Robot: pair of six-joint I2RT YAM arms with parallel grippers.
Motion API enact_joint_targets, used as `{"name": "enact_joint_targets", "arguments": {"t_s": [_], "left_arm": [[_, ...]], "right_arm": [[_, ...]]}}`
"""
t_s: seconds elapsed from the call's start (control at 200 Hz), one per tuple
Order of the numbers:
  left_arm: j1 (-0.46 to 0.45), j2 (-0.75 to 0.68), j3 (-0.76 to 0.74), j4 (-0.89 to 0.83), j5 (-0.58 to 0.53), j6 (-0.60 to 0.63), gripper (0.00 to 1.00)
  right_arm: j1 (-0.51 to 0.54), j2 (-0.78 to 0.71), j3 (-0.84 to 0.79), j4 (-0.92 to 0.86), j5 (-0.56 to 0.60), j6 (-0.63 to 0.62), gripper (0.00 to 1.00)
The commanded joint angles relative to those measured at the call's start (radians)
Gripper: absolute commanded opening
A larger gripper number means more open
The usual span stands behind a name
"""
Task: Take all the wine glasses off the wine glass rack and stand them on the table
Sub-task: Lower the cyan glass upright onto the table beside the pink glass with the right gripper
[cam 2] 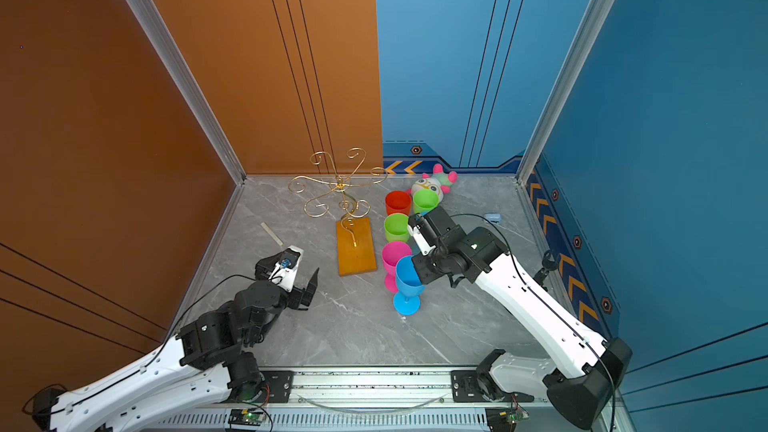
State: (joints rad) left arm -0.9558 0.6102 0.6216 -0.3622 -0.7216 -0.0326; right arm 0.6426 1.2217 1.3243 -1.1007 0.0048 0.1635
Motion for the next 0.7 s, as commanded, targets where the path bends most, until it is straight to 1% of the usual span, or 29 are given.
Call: {"name": "enact_joint_targets", "arguments": {"t_s": [0.0,0.165,0.245,0.551,0.696], "left_arm": [[0.042,-0.017,-0.023,-0.055,0.075,-0.056,0.99],[0.093,-0.032,-0.039,-0.067,0.114,-0.07,1.0],[0.109,-0.037,-0.044,-0.07,0.118,-0.072,1.0],[0.124,-0.038,-0.046,-0.081,0.126,-0.075,0.98],[0.125,-0.042,-0.049,-0.081,0.132,-0.075,0.98]], "right_arm": [[-0.044,-0.042,-0.017,-0.025,0.072,0.034,0.0],[-0.14,-0.042,-0.027,-0.021,0.102,0.039,0.0],[-0.167,-0.027,-0.027,-0.005,0.133,0.047,0.0],[-0.199,0.033,-0.06,0.102,0.203,0.061,0.0],[-0.202,0.049,-0.085,0.161,0.206,0.059,0.0]]}}
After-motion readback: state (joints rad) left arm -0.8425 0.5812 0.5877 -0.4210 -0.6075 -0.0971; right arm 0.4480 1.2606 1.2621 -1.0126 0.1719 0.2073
